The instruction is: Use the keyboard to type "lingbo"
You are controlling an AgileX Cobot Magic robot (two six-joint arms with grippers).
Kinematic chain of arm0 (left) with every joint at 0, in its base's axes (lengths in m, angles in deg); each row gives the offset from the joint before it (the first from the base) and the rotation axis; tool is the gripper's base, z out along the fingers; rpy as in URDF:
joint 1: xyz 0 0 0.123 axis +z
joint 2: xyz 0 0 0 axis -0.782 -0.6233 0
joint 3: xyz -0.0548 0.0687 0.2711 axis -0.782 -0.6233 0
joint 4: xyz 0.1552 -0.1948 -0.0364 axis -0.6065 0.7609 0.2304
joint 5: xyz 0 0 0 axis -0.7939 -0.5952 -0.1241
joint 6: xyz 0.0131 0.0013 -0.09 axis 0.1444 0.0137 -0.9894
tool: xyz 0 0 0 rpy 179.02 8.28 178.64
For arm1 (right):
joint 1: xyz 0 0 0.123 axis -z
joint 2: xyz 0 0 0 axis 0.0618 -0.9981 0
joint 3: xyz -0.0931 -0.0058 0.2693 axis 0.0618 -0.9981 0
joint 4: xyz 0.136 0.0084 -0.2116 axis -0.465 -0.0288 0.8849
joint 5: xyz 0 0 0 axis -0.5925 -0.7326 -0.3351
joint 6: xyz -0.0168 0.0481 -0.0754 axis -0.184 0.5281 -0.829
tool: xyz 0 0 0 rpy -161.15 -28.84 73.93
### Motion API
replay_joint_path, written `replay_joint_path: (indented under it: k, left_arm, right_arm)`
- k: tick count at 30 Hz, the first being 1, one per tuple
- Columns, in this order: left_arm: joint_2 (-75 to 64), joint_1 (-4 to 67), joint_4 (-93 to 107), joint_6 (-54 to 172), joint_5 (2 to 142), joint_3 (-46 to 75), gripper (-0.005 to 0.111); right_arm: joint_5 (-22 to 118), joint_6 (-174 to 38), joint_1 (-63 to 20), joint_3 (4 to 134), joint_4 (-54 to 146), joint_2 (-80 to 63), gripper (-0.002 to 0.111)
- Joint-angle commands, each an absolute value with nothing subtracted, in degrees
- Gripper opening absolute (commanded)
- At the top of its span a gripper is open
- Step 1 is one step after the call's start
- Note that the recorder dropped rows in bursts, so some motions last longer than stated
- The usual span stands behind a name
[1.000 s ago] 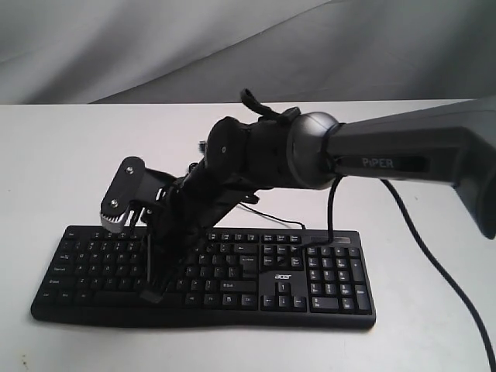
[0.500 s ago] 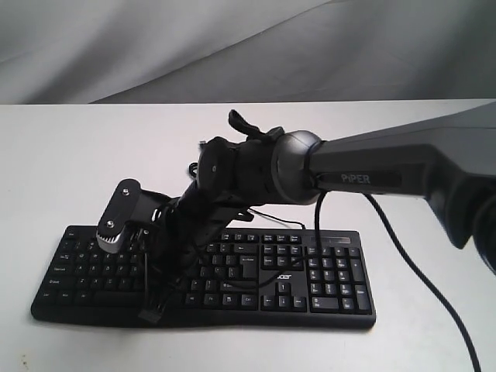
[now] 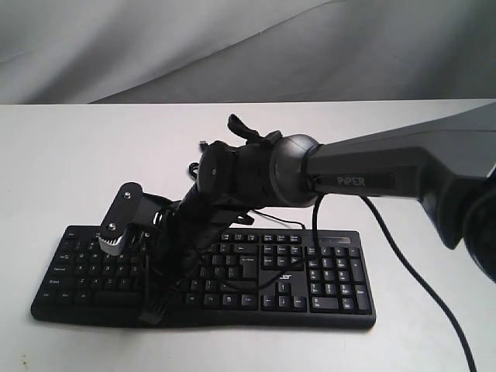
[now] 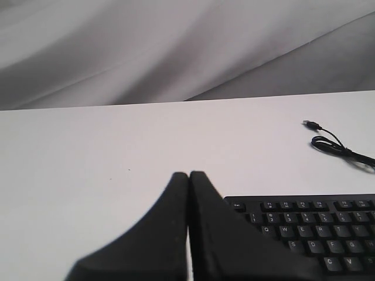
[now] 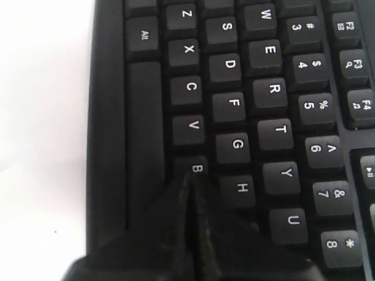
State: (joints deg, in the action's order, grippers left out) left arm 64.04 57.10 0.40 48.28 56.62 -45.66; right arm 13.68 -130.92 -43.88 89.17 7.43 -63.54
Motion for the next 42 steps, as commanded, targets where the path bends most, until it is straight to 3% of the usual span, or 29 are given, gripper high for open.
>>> replay_joint_path:
  k: [1,17,42]
  left_arm:
    - [64.3,57.2,0.6,48.2,57.0,-45.9,0.001]
    - [64.3,57.2,0.6,48.2,57.0,-45.9,0.001]
    - [64.3,57.2,0.6,48.2,57.0,-45.9,0.001]
  right_arm:
    - [13.4,-131.1,-43.9,89.2,7.4,-64.1,0.000]
    - [9.3,-128.3,-43.9,101.5,7.8,-68.2,0.000]
    - [9.5,-124.2,-43.9,101.5,12.8,-68.5,0.000]
